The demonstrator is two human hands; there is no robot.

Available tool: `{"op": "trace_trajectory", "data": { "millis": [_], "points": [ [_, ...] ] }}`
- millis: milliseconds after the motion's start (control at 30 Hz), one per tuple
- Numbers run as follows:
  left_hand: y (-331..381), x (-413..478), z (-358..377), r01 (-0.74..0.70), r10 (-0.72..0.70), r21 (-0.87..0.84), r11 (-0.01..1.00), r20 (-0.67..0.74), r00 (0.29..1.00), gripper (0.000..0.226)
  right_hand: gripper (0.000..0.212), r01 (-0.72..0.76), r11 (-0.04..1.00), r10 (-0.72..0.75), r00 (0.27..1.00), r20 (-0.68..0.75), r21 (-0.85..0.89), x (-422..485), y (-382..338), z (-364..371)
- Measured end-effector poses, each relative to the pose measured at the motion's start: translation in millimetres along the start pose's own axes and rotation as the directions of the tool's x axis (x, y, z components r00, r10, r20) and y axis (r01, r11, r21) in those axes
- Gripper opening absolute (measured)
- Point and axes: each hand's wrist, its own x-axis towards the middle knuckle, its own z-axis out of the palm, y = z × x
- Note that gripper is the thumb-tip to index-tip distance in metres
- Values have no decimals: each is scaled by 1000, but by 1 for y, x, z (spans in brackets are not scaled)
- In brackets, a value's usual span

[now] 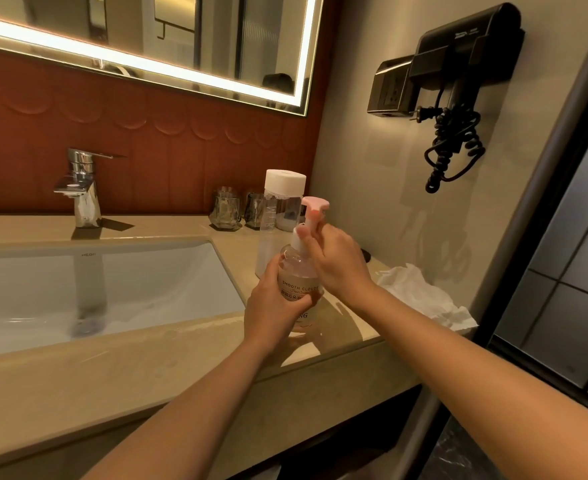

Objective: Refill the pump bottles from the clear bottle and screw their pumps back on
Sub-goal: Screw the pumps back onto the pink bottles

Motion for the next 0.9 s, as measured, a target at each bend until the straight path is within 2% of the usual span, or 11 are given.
{"op": "trace_trajectory", "data": {
  "millis": [67, 100, 167, 233, 333, 433, 533, 567, 633, 800, 900],
  "points": [
    [0, 1, 0, 0, 0, -5, 1000, 6, 1000, 86, 50, -42, 992, 29, 994, -104, -122, 6, 0, 1],
    [0, 1, 0, -1, 2, -10, 1000, 6, 1000, 86, 54, -94, 992, 86, 992, -97, -87, 11, -2, 1],
    [-1, 0, 0, 3, -3, -16, 1000, 5, 1000, 84, 61, -176, 978, 175, 984, 21, 107, 18, -8, 4],
    [-1, -1, 0, 9, -9, -20, 1000, 3, 1000, 84, 60, -176, 955, 156, 983, 101, 237, 20, -10, 10],
    [-1, -1, 0, -5, 5, -37, 999, -2, 1000, 85, 37, -159, 953, 122, 980, 155, 258, 17, -9, 6],
    [-1, -2, -1, -18, 18, -43, 999, 0, 1000, 83, 50, -152, 951, 96, 973, 209, 271, 10, -3, -3],
    [0, -2, -1, -25, 25, -35, 999, 5, 1000, 82, 50, -40, 990, 27, 995, 100, 136, 6, 2, -7],
    [0, -2, -2, -22, 22, -35, 999, 6, 1000, 82, 50, -47, 993, 38, 996, 85, 107, 8, 2, -7],
    [0, -1, -2, -17, 17, -38, 999, 5, 1000, 84, 51, -120, 983, 101, 986, 134, 143, 14, -2, -5],
    [0, -1, 0, -12, 11, -20, 1000, -12, 1000, 82, 38, -136, 936, 71, 977, 203, 325, 12, -4, 2],
    [-1, -1, 0, -12, 12, -17, 1000, -18, 1000, 82, 44, -71, 972, 33, 985, 170, 224, 4, 5, -5]
  ]
}}
